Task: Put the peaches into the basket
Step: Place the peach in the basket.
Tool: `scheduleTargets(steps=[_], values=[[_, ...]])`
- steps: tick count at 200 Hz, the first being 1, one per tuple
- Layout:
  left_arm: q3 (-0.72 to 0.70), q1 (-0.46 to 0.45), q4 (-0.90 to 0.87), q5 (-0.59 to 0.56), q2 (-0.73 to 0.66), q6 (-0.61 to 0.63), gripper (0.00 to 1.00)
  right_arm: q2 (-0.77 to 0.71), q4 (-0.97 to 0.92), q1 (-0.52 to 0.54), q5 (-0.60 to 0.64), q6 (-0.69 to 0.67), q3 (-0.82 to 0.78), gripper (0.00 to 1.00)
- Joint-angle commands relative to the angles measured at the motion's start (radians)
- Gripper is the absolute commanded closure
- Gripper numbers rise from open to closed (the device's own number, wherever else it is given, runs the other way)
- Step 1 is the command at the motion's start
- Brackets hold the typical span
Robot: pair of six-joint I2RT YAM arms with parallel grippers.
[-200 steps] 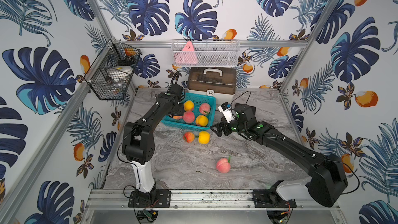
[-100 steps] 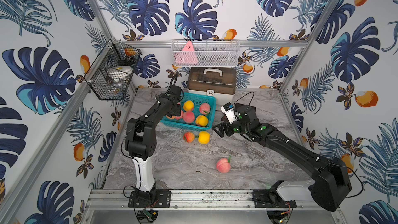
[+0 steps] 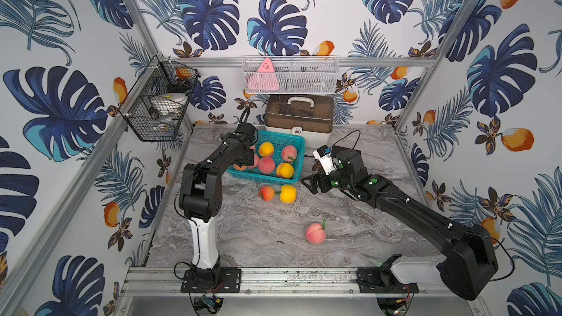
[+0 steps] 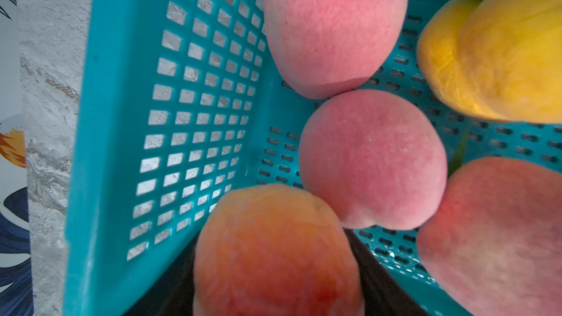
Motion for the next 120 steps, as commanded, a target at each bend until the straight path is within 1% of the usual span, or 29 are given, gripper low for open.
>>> scheduleTargets(steps=[1,60,120], values=[[0.008,0.004,-0.002,-0.010,0.009,-0.005,0.36,-0.017,0.025,0.000,0.012,0.007,-0.008,0.00],[-0.001,0.011,0.012,-0.007,0.032,-0.009,0.35,-0.018,0.021,-0.002,0.010,0.009,-0.006,0.00],[-0.006,0.020,0.021,-0.003,0.049,-0.005,0.33,-0.031,0.029,-0.002,0.004,0.012,-0.016,0.00]])
